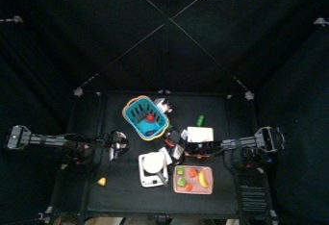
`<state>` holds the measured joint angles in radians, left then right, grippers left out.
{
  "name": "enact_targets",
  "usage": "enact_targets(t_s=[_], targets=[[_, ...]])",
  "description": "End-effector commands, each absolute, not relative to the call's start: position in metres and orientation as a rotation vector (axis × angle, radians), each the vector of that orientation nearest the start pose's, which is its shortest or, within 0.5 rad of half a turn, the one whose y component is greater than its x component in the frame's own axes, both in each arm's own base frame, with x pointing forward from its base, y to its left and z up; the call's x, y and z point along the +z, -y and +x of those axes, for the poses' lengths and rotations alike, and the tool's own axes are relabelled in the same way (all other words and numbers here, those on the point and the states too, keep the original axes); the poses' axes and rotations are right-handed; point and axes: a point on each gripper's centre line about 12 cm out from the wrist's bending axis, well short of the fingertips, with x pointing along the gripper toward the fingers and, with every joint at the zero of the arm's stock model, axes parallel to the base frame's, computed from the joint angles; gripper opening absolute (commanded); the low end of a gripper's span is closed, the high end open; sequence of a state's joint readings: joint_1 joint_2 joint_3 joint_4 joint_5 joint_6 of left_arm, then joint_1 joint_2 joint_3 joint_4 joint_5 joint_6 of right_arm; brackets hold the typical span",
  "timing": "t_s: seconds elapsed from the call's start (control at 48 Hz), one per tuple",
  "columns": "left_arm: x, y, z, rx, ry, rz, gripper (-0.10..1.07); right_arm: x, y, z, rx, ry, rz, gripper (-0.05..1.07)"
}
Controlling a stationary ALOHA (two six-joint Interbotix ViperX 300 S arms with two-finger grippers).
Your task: Grab egg
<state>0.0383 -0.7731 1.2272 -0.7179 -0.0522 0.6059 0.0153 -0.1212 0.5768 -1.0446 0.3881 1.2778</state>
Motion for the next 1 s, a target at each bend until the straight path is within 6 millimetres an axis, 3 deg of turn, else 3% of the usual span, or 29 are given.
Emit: enact_targets(t_s=[0.0,0.521,0.812,0.979], targets=[[0.212,-0.013,0.214,0.099,-0.386,-0.114,0.76,0.251,0.034,0.380,-0.387,-0.553,0.149,0.89],[0.219,-0.013,0.217,0.095,-0.371,-0.111,0.76,0.253,0.042,0.376,-0.403,-0.548,0.138,0.89],[0.251,-0.017,0.232,0.075,-0.339,-0.081,0.76,0.254,0.046,0.375,-0.408,-0.542,0.119,0.89],[0.266,-0.025,0.243,0.042,-0.429,-0.097,0.76,0.252,0.052,0.374,-0.425,-0.545,0.130,0.89]])
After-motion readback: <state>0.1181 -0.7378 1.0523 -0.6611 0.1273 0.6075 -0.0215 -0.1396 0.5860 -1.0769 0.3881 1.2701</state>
